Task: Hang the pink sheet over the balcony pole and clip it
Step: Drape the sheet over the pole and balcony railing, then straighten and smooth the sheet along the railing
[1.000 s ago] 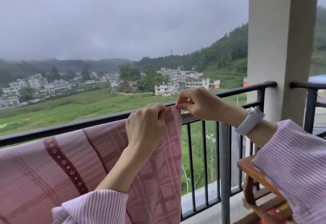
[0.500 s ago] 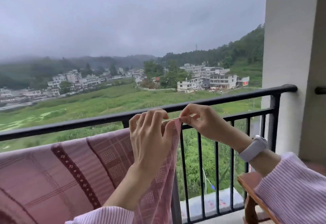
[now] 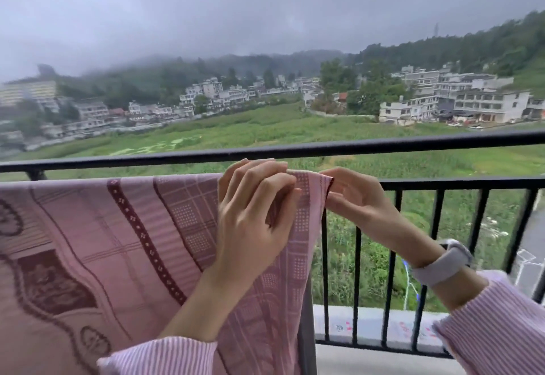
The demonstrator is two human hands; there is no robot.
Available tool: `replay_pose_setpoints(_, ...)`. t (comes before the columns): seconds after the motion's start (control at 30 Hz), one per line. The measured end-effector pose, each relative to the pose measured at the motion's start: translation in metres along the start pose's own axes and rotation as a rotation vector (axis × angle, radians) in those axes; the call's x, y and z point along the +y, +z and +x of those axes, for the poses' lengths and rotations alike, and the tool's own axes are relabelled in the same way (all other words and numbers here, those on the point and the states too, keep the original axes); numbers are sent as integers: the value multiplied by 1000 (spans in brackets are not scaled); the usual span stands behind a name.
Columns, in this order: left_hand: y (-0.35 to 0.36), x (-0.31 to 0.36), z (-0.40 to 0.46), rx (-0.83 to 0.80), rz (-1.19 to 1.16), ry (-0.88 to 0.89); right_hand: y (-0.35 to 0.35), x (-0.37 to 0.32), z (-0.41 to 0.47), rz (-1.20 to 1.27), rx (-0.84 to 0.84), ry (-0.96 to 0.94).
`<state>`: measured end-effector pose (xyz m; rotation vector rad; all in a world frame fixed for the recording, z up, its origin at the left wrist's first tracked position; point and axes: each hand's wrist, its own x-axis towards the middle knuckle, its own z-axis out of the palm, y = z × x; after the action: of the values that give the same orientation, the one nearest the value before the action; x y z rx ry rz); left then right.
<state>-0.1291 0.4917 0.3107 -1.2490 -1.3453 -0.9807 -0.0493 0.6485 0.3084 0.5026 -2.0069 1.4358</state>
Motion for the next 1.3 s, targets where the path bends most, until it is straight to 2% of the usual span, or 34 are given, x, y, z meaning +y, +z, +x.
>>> replay_pose_setpoints(0.17,-1,27,-14,-55,292,-174,-1,17,5,40,-60,-138)
replay_pose_setpoints(0.27,6,53,-24,-79,469,-321,-1,28,2,128,-186,-145)
replay_pose_setpoints(0.37,18,73,-35,-94,584,-484,-5,42,1,183,-290,-52)
replay_pose_setpoints(0.43,22,81,-38,-103,639,-505,-4,50,1,190,-359,33)
replay_pose_setpoints(0.53,14,86,-37,-24,625,-548,5,60,-3,205,-430,97)
replay_pose_setpoints(0.63,5,90,-32,125,504,-753,11,63,-4,319,-351,161)
replay_pose_setpoints(0.73,5,94,-27,152,415,-880,20,64,1,254,-237,142)
replay_pose_setpoints(0.8,3,95,-27,109,408,-842,26,65,3,167,-90,129)
replay_pose_setpoints(0.87,-2,94,-29,12,487,-728,30,65,4,132,37,99)
replay_pose_setpoints(0.97,-9,90,-33,-117,619,-663,32,65,11,167,140,100)
replay_pose_setpoints(1.07,-17,89,-22,-74,770,-629,22,60,39,210,194,61)
replay_pose_setpoints(1.23,-2,108,11,44,845,-474,-44,23,73,131,289,-453)
replay_pose_setpoints(1.3,9,114,-3,-25,889,-527,-47,31,60,138,210,-499)
